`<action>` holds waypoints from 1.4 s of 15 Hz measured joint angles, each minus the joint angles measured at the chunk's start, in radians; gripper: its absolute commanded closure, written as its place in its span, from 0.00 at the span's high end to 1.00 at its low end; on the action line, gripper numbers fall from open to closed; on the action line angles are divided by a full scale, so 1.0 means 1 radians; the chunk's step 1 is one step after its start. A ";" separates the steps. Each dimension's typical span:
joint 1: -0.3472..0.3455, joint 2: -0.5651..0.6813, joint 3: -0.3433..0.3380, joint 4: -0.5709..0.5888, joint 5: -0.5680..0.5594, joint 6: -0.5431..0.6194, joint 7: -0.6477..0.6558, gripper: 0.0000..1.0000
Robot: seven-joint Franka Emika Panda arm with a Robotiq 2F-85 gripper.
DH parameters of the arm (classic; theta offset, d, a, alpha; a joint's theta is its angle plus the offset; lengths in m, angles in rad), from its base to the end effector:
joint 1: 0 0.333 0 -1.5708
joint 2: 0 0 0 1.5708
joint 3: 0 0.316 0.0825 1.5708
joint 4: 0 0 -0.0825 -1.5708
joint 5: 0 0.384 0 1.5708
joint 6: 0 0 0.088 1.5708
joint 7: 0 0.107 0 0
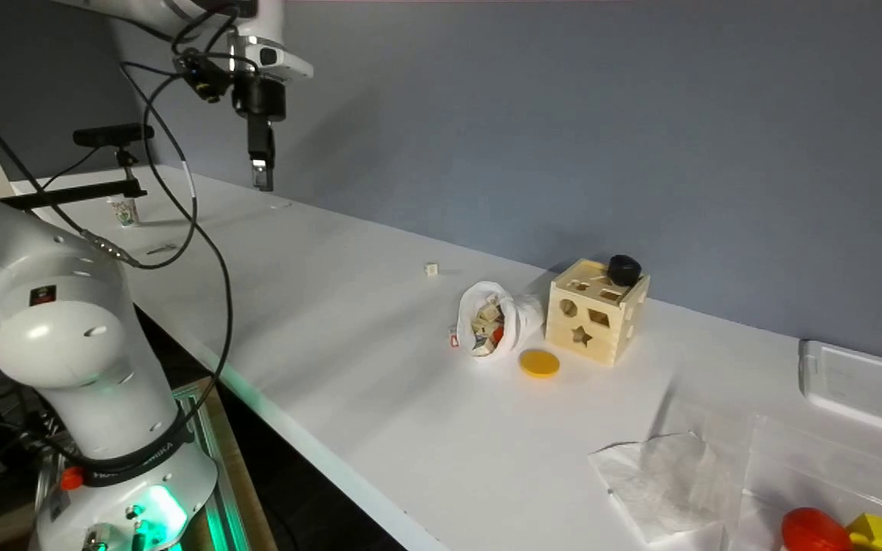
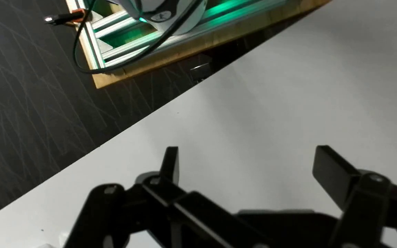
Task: Put one white square in the white bag.
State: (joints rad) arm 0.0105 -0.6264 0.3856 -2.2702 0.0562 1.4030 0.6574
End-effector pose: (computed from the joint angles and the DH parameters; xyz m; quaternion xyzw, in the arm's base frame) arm 0.3027 0.1617 0.5480 0.9714 -0.1760 -0.0820 0.1370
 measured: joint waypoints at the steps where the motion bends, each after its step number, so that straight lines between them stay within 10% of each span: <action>1: -0.016 0.010 -0.011 -0.026 -0.001 0.052 0.033 1.00; 11: -0.102 0.230 -0.075 -0.223 -0.127 0.723 0.402 1.00; 21: -0.074 0.260 -0.112 -0.225 -0.162 0.760 0.404 1.00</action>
State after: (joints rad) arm -0.0633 -0.3668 0.2738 -2.4956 -0.1056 2.1629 1.0619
